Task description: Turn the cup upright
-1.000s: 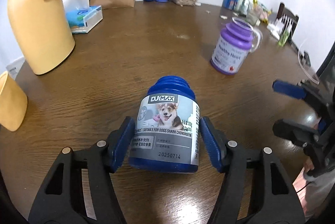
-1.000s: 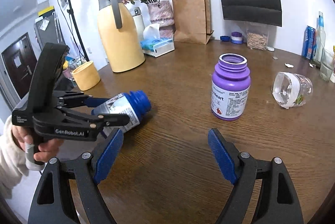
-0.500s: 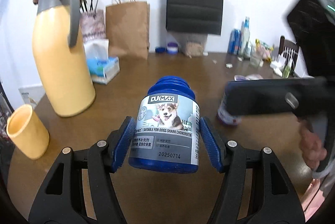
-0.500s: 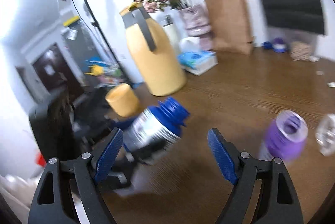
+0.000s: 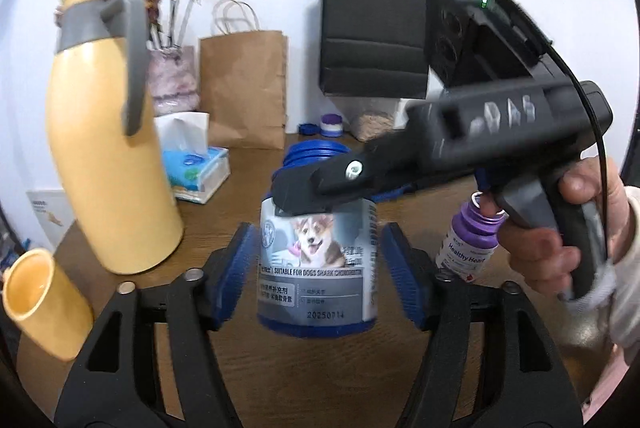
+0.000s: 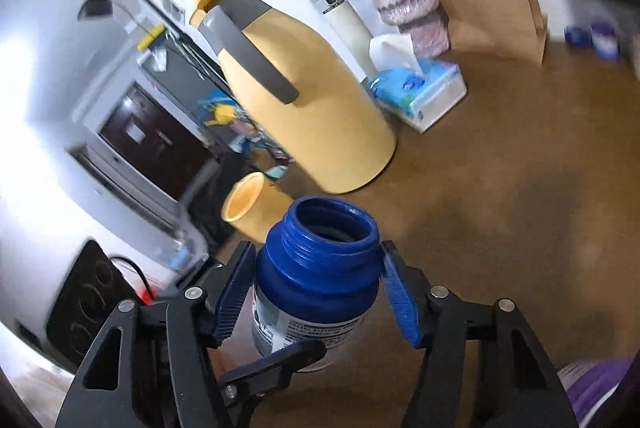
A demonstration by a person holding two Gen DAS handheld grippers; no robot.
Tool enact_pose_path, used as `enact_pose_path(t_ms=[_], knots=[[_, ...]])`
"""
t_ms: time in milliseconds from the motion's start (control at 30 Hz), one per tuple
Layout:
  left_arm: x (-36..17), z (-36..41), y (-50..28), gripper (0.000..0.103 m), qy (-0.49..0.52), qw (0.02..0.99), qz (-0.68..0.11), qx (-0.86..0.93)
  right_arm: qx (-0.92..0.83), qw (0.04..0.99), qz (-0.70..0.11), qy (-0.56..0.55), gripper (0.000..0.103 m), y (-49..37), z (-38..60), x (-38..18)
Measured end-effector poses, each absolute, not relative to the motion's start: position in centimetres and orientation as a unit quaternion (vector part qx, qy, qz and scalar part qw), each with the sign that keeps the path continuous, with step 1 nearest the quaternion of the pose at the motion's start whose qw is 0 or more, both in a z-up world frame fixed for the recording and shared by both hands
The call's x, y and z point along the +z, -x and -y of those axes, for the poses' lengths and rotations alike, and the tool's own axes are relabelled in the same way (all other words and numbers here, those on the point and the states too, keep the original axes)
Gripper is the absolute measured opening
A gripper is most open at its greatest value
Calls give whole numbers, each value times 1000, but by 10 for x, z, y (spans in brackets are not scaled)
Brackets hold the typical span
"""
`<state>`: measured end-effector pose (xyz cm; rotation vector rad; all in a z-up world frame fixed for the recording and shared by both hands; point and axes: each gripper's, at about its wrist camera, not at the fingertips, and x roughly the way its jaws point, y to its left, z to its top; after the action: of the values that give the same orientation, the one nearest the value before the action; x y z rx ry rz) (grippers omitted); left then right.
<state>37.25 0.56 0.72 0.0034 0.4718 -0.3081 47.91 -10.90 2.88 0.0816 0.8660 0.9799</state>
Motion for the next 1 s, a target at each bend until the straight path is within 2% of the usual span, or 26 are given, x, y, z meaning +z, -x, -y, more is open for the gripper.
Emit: enact_pose_path(t_ms=[67, 100, 133, 233, 400, 500, 533, 567, 733, 900, 1000], knots=[[12, -9, -386, 70, 13, 960, -232, -157, 450, 810, -375, 26, 67, -476, 100, 36], [14, -9, -391, 66, 23, 959, -232, -160, 456, 811, -363, 48, 67, -476, 95, 39], [16, -10, -398, 57, 33, 959, -230, -166, 457, 815, -350, 71, 67, -476, 92, 41], [16, -5, -414, 57, 32, 961, -219, -165, 442, 833, -311, 120, 66, -482, 89, 46], [7, 5, -430, 56, 46, 962, -216, -162, 446, 848, -259, 120, 62, -495, 103, 35], [1, 11, -432, 42, 47, 963, -217, -154, 428, 862, -247, 108, 60, -497, 111, 36], [3, 12, -429, 32, 44, 964, -219, -146, 429, 865, -244, 91, 60, -495, 115, 38], [7, 11, -425, 29, 44, 965, -216, -141, 424, 868, -245, 79, 60, -492, 118, 39], [5, 10, -403, 29, 23, 966, -213, -142, 420, 871, -243, 76, 59, -462, 122, 39], [-24, 4, -395, 31, 42, 949, -269, -159, 401, 866, -286, 90, 46, -449, 118, 1], [-36, 6, -393, 31, 38, 945, -285, -157, 405, 859, -308, 61, 39, -452, 127, -17]])
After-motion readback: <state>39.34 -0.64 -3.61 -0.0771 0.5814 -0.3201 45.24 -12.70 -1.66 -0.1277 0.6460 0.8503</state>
